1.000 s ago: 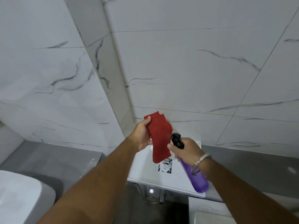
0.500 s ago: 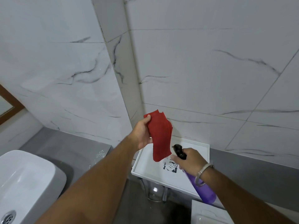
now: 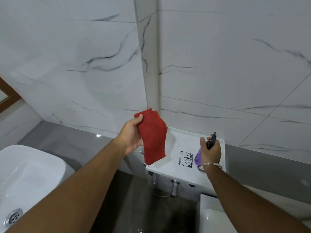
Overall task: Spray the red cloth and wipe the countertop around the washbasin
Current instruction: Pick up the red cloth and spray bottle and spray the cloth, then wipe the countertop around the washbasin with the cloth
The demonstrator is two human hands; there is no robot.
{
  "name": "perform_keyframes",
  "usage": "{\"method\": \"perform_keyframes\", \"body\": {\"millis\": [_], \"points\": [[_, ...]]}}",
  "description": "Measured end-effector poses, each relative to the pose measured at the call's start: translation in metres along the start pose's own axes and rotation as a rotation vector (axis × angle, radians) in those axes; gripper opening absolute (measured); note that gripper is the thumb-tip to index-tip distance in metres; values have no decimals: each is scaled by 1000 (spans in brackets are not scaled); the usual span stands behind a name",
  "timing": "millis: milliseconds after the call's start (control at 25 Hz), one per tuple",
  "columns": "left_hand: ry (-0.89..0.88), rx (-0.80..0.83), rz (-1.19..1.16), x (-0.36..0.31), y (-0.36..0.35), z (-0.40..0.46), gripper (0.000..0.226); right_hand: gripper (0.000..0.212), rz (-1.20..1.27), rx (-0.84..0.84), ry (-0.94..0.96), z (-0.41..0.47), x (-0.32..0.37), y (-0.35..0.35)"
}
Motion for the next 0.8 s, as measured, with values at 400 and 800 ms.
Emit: {"method": "perform_keyframes", "body": {"millis": [400,800], "points": [[48,112,69,-7,76,-27,47,100,-115,-18,-302,-143,2,-53],[28,60,833,-54,224,-41,17,24,-513,1066,272,-155,85,-229]]}}
Point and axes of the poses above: each hand's wrist, its own z-axis towards the middle knuckle, its own y-axis out of the back of the hand, x = y × z, the point moved 5 cm from there along z, towards the middle knuckle, and after that the axes turned 1 degree about x, right-handed, at the moved point
